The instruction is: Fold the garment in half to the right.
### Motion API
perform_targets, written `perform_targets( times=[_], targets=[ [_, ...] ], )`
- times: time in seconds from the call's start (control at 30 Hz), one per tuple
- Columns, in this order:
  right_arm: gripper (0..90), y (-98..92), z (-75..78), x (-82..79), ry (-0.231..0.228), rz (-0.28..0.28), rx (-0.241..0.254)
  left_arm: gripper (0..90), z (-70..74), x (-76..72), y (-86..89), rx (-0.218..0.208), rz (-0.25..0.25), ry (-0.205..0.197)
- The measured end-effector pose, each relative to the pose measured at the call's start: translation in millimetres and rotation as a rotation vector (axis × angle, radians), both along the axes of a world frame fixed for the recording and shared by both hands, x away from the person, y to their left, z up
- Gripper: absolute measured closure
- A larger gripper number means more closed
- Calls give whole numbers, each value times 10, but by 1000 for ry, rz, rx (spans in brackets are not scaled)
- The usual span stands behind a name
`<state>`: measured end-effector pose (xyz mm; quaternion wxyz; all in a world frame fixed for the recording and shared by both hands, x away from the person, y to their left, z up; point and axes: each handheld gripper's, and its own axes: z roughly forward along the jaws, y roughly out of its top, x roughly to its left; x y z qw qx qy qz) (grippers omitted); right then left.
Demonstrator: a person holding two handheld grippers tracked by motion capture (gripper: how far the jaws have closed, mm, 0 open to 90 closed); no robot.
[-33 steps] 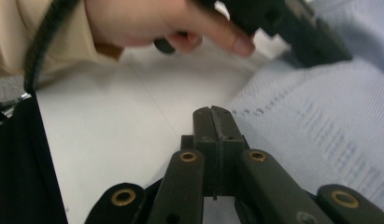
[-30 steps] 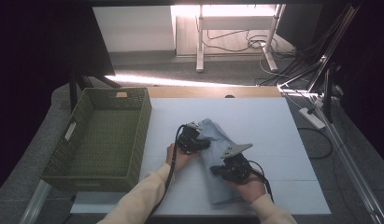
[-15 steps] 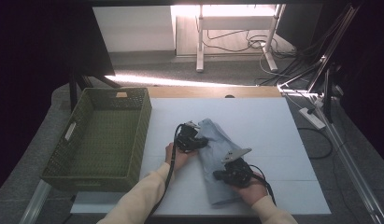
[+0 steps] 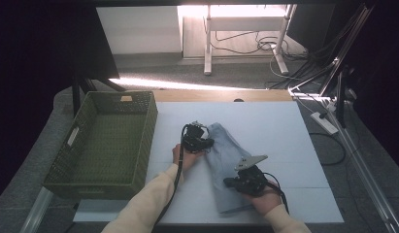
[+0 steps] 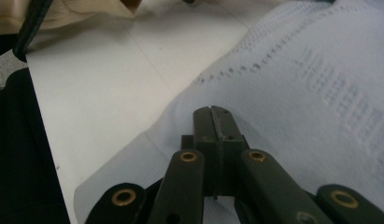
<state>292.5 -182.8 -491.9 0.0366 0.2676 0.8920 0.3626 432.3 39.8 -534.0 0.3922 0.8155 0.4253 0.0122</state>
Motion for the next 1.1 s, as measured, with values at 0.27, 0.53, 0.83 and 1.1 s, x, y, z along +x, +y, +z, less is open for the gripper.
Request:
perform_targets(
  times=[0.27, 0.53, 0.83, 1.1],
  targets=[
    [900, -41, -54, 8, 22, 1, -7, 888, -19, 59, -25, -6, -5, 12],
    [899, -66, -46, 19, 29, 0, 20, 884, 66, 13, -2, -27, -10, 3],
    [899, -205, 143, -10, -38, -19, 140, 801, 370, -184, 137, -78, -37, -77],
    [767, -397, 183, 24, -76, -95, 147, 554, 472, -376, 236, -81, -49, -105]
  ],
)
